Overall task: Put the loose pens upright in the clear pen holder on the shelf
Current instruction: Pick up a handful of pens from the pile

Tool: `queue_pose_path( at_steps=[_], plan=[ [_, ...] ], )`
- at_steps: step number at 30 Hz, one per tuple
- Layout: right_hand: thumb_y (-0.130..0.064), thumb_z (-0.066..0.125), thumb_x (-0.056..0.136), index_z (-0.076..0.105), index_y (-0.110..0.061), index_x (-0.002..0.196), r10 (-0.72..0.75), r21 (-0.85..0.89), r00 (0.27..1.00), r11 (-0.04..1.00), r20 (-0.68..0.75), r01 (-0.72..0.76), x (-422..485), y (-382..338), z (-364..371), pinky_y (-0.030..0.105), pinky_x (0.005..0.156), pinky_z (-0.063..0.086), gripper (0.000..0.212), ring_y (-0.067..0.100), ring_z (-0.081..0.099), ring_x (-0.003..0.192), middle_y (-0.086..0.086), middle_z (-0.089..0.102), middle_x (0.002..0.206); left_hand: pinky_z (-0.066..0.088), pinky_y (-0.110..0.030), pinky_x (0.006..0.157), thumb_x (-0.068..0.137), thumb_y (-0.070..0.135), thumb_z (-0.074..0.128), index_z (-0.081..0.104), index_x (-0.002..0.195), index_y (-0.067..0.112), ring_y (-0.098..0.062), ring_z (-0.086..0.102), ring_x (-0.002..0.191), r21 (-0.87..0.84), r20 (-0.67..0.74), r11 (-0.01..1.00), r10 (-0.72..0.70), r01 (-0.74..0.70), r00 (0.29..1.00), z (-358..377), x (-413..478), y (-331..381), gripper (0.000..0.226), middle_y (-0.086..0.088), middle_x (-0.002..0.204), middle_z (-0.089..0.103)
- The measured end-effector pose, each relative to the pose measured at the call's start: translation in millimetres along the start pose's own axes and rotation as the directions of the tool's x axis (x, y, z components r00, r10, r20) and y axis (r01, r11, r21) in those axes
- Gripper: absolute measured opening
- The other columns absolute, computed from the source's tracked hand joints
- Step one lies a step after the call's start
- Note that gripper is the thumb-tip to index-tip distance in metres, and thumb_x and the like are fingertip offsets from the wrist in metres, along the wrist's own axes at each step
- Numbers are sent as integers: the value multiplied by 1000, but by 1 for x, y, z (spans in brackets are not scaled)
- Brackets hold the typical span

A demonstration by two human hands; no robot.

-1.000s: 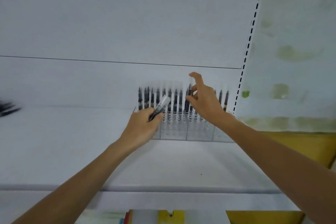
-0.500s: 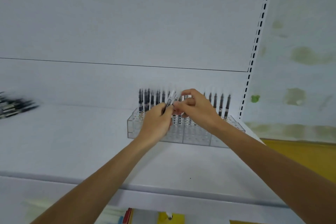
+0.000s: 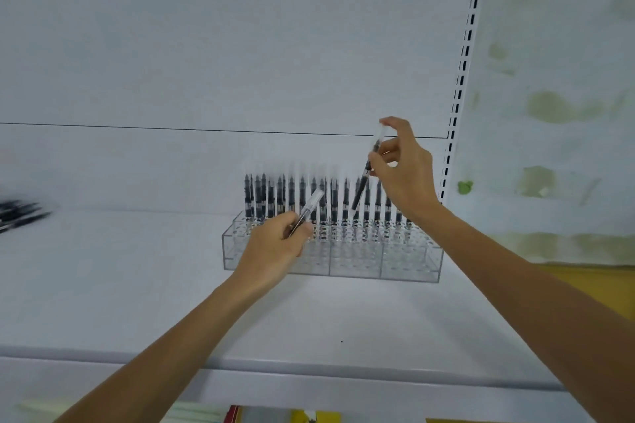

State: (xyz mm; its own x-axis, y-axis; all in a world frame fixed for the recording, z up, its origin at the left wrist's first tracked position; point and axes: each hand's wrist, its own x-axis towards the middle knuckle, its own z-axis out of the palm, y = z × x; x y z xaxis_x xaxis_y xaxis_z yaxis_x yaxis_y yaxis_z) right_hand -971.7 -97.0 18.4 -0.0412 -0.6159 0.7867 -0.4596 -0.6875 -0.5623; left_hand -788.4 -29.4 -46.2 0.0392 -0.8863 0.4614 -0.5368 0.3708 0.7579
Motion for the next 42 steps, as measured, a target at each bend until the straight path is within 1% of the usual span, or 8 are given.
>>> queue_pose_path(
  at_steps=[6,13,21,25,28,34,37,42],
  plan=[
    [-5,56,91,43,-17,133,-78,-112,993,990,92,88,-5,11,14,8,66,42,46,10,56,78,-2,53,85,33,-10,46,93,21,53,57,77,6,-8,37,50,65,13,998,17,-18,1000,-3,-2,-9,23,3,57,43],
    [0,52,91,31,-20,140,64,-263,894,963,444,62,-19,25,26,46,67,56,57,38,63,72,22,64,78,34,-8,50,92,13,53,54,73,11,-5,36,52,93,4,995,37,-37,999,0,-5,-11,19,4,60,44],
    [-23,58,92,41,-25,137,-89,-260,979,956,185,136,-28,22,18,24,61,45,48,10,52,62,-6,54,82,35,-14,48,96,17,45,56,82,8,-11,44,53,-15,53,1000,11,-10,999,8,-1,-3,20,1,62,54],
    [-32,59,91,60,-17,99,7,25,972,1000,236,-13,-36,-5,14,19,62,44,17,4,54,64,-3,62,77,39,-24,52,97,19,43,54,82,12,-13,48,53,-102,15,993,55,-54,998,16,2,12,20,2,63,56],
    [-28,67,86,53,-20,105,31,75,941,995,337,-59,-46,-18,15,8,63,45,25,-3,60,69,-4,67,80,40,-15,48,98,23,44,56,89,13,-2,49,46,-104,-11,991,88,-88,996,24,5,21,18,4,64,58],
    [-5,66,85,52,-21,113,145,275,959,938,245,-212,-29,-25,0,39,77,59,35,19,71,72,5,70,79,47,-22,61,95,18,49,49,107,23,-11,57,65,-14,92,991,132,-131,987,25,1,20,12,-6,81,62],
    [4,58,88,47,-16,123,184,417,979,886,92,-205,-10,-22,-10,38,68,60,42,25,71,72,14,66,84,44,-12,68,94,23,50,51,110,21,-6,55,81,143,207,965,188,-220,960,20,-14,9,17,7,91,57],
    [2,54,90,46,-13,125,13,160,1000,987,-28,-8,3,0,-11,35,67,60,39,25,67,76,9,59,84,35,-27,98,93,38,45,51,115,30,-7,39,108,401,486,825,176,-398,856,25,-35,-13,24,11,114,47]
  ],
)
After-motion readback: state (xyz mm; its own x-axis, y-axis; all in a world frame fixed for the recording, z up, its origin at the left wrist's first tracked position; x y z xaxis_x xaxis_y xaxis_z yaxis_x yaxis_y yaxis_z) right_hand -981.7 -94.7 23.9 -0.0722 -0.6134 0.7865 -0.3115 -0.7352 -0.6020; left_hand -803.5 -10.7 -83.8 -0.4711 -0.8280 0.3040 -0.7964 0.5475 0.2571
